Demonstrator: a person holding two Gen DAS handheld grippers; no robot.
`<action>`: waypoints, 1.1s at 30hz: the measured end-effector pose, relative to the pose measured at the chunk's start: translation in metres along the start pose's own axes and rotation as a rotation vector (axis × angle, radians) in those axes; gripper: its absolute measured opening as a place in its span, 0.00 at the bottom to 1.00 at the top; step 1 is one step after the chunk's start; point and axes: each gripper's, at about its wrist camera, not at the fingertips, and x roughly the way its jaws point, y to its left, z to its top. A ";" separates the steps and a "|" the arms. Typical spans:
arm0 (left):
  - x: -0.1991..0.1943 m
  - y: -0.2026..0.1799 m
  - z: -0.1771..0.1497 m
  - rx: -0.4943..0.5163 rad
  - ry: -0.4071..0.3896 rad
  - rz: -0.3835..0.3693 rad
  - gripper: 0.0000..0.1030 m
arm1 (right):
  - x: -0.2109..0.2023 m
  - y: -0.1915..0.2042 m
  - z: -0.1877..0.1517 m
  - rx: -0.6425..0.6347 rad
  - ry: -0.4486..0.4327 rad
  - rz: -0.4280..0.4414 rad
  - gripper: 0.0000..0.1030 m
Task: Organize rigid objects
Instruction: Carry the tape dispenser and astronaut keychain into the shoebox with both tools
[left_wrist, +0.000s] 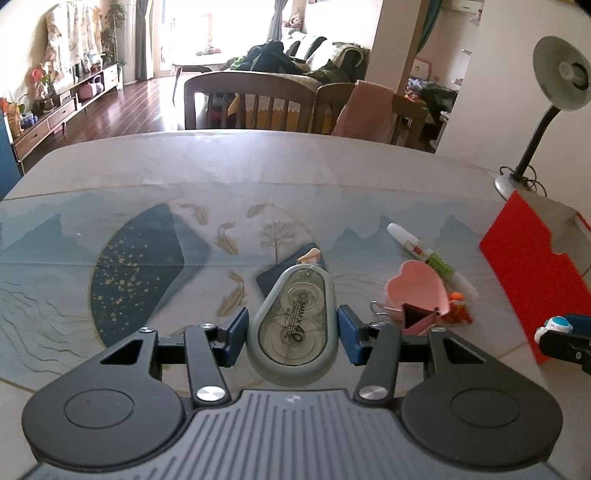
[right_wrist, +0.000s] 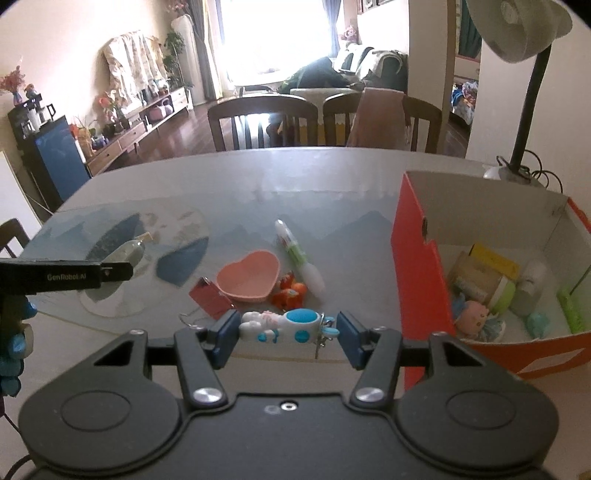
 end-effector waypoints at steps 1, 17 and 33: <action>-0.005 -0.001 0.001 0.000 0.000 -0.002 0.50 | -0.004 0.001 0.001 0.001 -0.005 0.002 0.55; -0.070 -0.058 0.027 0.068 -0.033 -0.078 0.50 | -0.059 -0.028 0.021 0.039 -0.102 0.013 0.55; -0.069 -0.153 0.048 0.156 -0.041 -0.189 0.50 | -0.077 -0.105 0.019 0.098 -0.146 -0.040 0.55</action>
